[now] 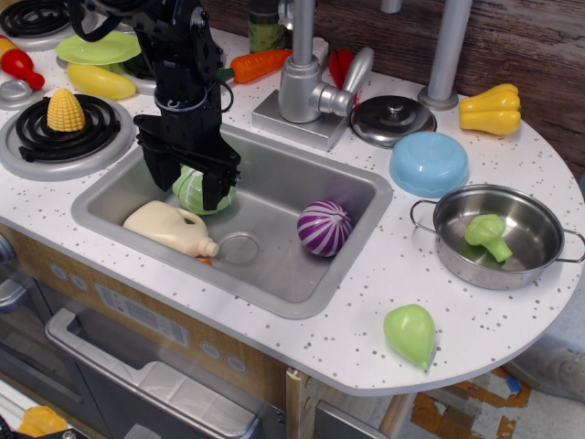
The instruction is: Take broccoli out of pan
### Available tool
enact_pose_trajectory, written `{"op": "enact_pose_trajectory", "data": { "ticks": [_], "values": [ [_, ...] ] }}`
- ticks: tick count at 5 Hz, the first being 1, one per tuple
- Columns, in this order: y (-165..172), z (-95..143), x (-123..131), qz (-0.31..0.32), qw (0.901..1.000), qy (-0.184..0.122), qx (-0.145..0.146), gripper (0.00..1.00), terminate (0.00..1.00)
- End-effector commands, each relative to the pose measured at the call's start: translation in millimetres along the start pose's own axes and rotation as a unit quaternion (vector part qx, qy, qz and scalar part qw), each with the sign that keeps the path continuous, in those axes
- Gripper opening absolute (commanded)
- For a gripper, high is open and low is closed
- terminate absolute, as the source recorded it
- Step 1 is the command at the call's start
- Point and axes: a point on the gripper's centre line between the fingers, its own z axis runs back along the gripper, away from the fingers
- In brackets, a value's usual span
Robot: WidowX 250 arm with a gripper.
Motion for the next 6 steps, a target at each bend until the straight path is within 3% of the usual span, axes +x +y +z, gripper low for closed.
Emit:
{"op": "enact_pose_trajectory", "data": {
  "ticks": [1,2,3,4,6],
  "values": [
    [0,0,0,0.000,1.0000,0.000,0.000,1.00,0.00],
    [-31,33,5,0.021,0.9996,0.003,0.018,1.00,0.00],
    [-76,54,19,0.029,0.9990,-0.024,0.023,1.00,0.00],
    [-123,85,37,0.045,0.9981,-0.040,0.015,1.00,0.00],
    [-210,128,75,0.070,0.9968,-0.027,-0.028,1.00,0.00]
  ]
}}
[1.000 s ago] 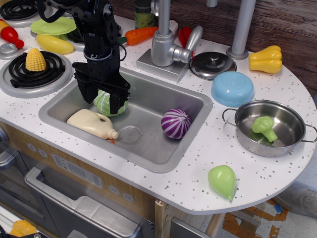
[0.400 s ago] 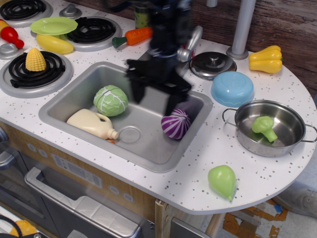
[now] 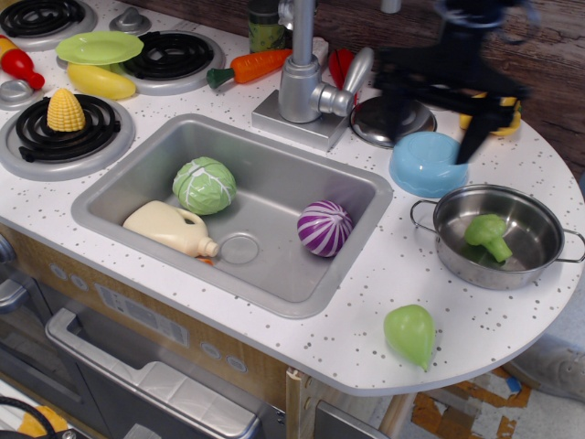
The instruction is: Take broccoli out of pan
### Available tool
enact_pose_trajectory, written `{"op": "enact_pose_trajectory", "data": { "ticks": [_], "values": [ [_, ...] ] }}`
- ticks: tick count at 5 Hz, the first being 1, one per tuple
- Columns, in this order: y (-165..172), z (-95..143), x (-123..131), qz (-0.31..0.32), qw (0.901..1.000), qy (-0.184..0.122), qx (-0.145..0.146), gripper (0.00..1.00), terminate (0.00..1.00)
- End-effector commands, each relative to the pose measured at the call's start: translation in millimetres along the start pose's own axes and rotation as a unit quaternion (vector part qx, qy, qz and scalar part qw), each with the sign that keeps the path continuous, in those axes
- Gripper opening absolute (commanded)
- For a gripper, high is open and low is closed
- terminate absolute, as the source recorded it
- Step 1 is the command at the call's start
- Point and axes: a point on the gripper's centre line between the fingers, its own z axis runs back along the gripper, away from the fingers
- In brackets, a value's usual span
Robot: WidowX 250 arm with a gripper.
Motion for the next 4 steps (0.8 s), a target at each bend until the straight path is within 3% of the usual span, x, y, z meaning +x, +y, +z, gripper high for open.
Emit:
{"op": "enact_pose_trajectory", "data": {
  "ticks": [1,2,4],
  "values": [
    [-45,24,10,-0.007,0.9996,-0.025,-0.004,1.00,0.00],
    [-53,4,5,-0.017,0.9998,-0.010,-0.005,1.00,0.00],
    [-48,-25,4,0.013,0.9999,-0.008,0.003,1.00,0.00]
  ]
}}
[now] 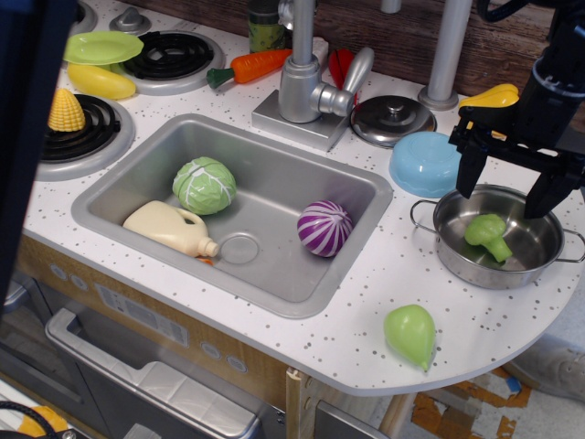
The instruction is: Take broccoli out of pan
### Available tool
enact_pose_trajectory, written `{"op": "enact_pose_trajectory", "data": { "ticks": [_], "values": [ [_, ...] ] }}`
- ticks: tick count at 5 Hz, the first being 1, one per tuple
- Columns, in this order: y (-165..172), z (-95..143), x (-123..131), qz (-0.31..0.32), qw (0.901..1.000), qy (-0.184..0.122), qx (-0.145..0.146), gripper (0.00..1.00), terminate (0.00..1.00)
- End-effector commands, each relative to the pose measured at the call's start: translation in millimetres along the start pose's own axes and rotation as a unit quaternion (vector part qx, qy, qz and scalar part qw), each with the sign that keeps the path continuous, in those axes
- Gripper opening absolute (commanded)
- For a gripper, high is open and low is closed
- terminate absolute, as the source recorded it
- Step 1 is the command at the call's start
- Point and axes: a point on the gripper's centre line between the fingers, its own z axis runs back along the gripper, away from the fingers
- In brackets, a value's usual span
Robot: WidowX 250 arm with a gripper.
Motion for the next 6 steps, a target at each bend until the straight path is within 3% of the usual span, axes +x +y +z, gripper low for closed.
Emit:
{"op": "enact_pose_trajectory", "data": {
  "ticks": [1,4,5,6],
  "values": [
    [3,-1,9,0.013,0.9994,-0.026,-0.019,1.00,0.00],
    [-4,-34,4,0.028,0.9974,-0.059,-0.031,1.00,0.00],
    [-5,-35,3,0.036,0.9973,-0.058,-0.029,0.00,0.00],
    [-5,-32,4,0.035,0.9975,-0.056,-0.028,0.00,0.00]
  ]
}}
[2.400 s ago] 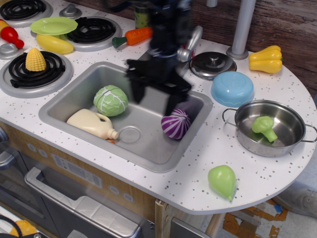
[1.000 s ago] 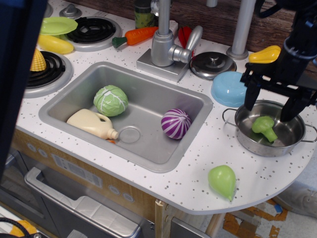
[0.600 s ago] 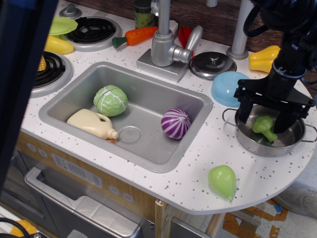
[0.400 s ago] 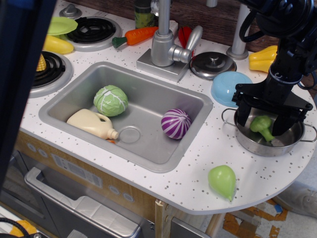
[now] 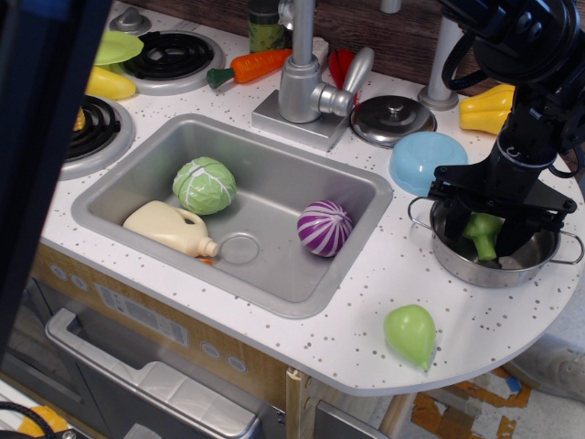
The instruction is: Take broccoli out of pan
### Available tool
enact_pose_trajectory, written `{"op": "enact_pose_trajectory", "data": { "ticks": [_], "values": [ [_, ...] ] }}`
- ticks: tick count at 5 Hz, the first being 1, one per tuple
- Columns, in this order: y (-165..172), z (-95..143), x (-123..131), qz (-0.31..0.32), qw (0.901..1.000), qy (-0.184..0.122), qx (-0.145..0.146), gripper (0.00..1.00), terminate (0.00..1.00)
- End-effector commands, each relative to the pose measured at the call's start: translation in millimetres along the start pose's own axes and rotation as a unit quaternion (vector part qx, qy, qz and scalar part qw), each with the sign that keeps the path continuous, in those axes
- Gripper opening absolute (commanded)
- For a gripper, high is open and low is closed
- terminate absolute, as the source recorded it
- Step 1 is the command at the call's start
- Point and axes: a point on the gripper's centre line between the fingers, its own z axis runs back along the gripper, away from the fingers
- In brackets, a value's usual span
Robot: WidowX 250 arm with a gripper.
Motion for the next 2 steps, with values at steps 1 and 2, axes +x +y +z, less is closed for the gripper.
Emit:
{"op": "enact_pose_trajectory", "data": {
  "ticks": [1,2],
  "values": [
    [0,40,13,-0.002,1.0000,-0.007,0.003,0.00,0.00],
    [10,78,12,-0.005,0.9997,-0.008,0.025,0.00,0.00]
  ]
}}
